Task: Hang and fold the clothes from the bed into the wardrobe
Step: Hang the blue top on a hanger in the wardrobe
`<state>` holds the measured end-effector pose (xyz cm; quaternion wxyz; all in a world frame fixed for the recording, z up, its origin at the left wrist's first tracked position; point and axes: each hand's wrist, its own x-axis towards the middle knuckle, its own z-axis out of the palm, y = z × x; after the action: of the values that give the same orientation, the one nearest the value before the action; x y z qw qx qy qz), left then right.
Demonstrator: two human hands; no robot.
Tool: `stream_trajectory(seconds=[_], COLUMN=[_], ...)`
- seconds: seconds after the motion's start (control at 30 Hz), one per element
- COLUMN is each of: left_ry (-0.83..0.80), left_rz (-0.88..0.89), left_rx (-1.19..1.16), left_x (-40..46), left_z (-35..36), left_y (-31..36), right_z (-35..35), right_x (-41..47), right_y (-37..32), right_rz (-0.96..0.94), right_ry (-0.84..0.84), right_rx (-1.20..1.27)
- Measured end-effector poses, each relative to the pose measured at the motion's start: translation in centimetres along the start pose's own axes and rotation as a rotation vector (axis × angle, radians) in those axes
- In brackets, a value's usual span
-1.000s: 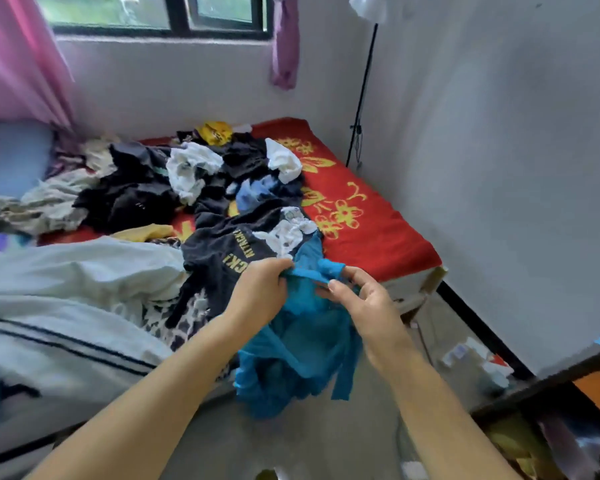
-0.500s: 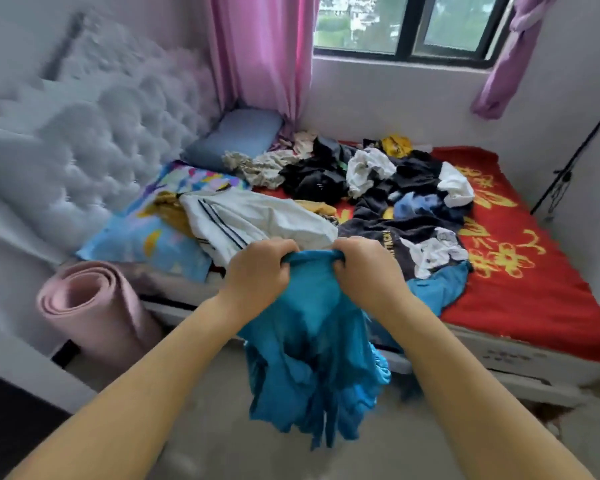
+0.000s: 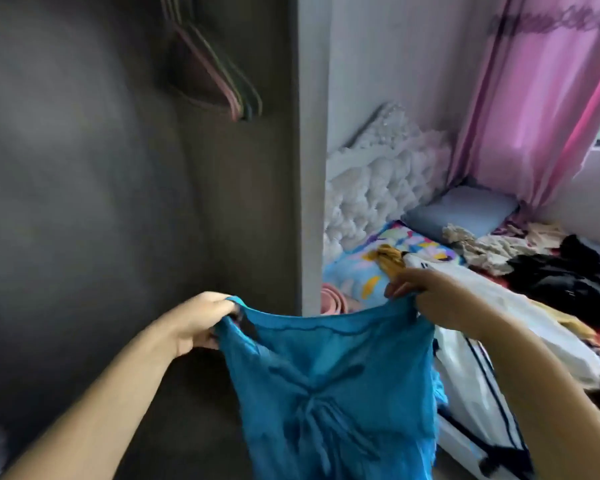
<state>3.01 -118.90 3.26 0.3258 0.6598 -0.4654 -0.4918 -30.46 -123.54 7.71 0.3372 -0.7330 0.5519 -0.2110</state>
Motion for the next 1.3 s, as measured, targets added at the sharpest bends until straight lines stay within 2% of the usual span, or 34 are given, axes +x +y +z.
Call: stream_trajectory(seconds=[0.13,0.3,0.37,0.43,0.47,0.57,0.6,0.67,0.8,0.9,1.07,1.3], left_ry=[-0.146,-0.058,-0.018,0.080,0.129,0.213,0.223,0.245,0.335,0.377,0.445,0.524], left_rz=[0.107,0.221,0.268,0.315,0.339,0.383,0.387,0.375,0.383,0.400,0.378,0.313], left_rx=[-0.303,-0.705,-0.766,-0.754,-0.731,-0.648,-0.625,-0.604,-0.646,-0.701,-0.774,-0.840], left_x=[-3.0,-5.0,-5.4,-5.6,-5.5,-5.3,-5.3,-5.4,-5.5,-5.8,-5.8,-5.0], left_z=[-7.5,-14.0,-15.3,-16.2,-16.4,-16.4,-16.3,-16.3,-17.1,-17.8,-18.2,-19.2], left_y=[0.6,2.1,2.7,3.3,3.6,4.4,4.6,5.2,6.2,6.1,5.5,4.3], right_z=[5.0,8.4,9.0,8.8,8.3,6.1,5.5,5.0,5.1,4.1,3.0,7.0], right_x=[3.1,6.8,7.8,9.1,9.9,14.1,15.6,18.3,22.6,25.0,26.7,26.5], right_y=[-7.5,-14.6,-16.8,-19.7,-21.6,-28.3,-30.6,-34.2,-36.6,-37.1,-37.0,-36.7], right_rz=[-0.269,-0.367,-0.415,-0.469,-0.528,-0.698,-0.700,-0.664,-0.592,-0.514,-0.516,-0.651], right_ry=[-0.104,-0.188,-0.300,-0.368,-0.293,0.303,0.461,0.616,0.575,0.595,0.624,0.670], right_rx=[-0.101,-0.223,-0.372,-0.392,-0.332,-0.212,-0.232,-0.405,-0.912,-0.995,-0.903,-0.384])
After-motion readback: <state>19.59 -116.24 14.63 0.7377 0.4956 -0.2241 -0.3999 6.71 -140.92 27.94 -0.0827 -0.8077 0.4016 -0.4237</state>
